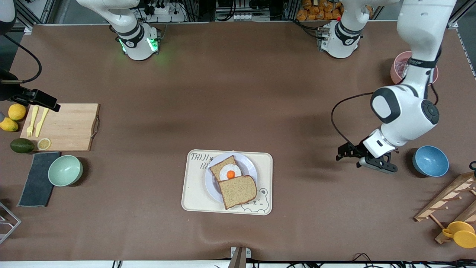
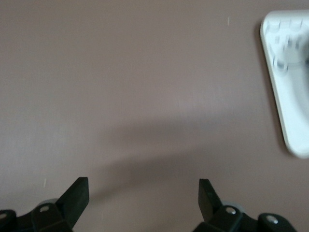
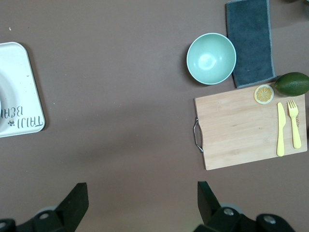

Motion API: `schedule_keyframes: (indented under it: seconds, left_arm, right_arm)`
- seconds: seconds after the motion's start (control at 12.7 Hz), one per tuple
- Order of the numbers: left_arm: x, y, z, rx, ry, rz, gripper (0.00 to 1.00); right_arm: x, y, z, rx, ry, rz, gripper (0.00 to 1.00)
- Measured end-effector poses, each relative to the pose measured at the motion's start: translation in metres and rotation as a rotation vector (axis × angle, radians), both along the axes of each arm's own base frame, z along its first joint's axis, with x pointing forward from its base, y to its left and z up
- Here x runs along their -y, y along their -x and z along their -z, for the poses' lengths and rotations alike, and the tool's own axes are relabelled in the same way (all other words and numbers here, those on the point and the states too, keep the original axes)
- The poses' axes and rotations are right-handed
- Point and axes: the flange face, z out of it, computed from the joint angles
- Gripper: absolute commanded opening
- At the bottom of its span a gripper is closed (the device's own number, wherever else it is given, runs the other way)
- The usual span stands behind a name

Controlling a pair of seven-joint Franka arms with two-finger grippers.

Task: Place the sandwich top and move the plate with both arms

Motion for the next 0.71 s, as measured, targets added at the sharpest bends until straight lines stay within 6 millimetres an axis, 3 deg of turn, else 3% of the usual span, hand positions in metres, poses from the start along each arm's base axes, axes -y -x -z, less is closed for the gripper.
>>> schedule_keyframes:
  seconds: [0.39, 0.71]
  left_arm:
    - [0.006, 0.043, -0.071, -0.221, -0.119, 0.010, 1.00]
    - [-0.014, 0.060, -0.148, -0.303, -0.125, -0.040, 1.00]
  right_arm:
    - [0.000, -0.001, 0.002, -0.003, 0.000, 0.000, 1.00]
    - [0.000, -0.001, 0.002, -0.005, -0.004, 0.000, 1.00]
